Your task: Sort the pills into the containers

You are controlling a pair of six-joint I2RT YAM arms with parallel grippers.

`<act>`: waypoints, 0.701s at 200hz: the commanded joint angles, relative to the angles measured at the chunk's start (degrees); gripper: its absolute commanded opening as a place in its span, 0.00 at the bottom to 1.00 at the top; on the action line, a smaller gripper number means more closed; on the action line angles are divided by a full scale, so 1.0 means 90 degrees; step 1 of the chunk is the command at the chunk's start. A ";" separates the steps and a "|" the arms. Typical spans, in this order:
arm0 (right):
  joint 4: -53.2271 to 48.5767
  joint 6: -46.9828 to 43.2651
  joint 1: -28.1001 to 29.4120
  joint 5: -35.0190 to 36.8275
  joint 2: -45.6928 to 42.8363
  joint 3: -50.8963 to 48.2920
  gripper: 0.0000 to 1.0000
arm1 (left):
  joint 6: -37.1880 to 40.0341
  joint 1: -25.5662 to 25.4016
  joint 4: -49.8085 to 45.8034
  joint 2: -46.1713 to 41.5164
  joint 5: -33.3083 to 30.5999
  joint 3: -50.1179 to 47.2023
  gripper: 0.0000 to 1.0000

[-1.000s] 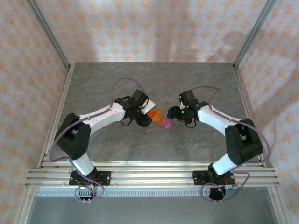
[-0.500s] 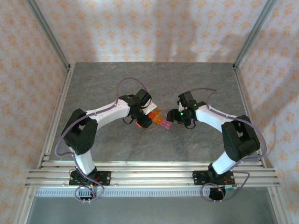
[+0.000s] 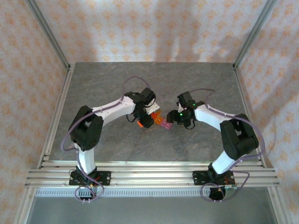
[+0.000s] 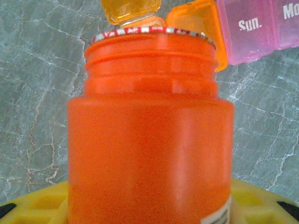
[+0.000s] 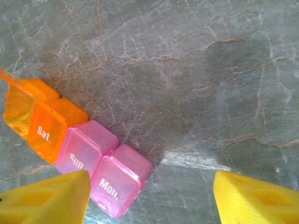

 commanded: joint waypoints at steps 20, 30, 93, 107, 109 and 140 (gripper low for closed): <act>-0.0149 -0.0096 0.0042 0.0093 0.0165 0.0182 0.70 | 0.0174 -0.0094 -0.0573 0.0298 -0.0279 0.0428 0.00; -0.0153 -0.0095 0.0040 0.0073 0.0174 0.0186 0.70 | 0.0185 -0.0105 -0.0622 0.0343 -0.0303 0.0474 0.00; -0.0167 -0.0101 0.0065 0.0000 0.0269 0.0220 0.69 | 0.0225 -0.0202 -0.0992 0.0587 -0.0523 0.0781 0.00; -0.0170 -0.0094 0.0059 -0.0028 0.0290 0.0225 0.69 | 0.0225 -0.0221 -0.1031 0.0611 -0.0550 0.0818 0.00; -0.0168 -0.0089 0.0062 -0.0030 0.0292 0.0222 0.69 | 0.0225 -0.0222 -0.1035 0.0612 -0.0561 0.0826 0.00; -0.0177 -0.0098 0.0059 -0.0018 0.0324 0.0218 0.69 | 0.0218 -0.0242 -0.1139 0.0693 -0.0663 0.0949 0.00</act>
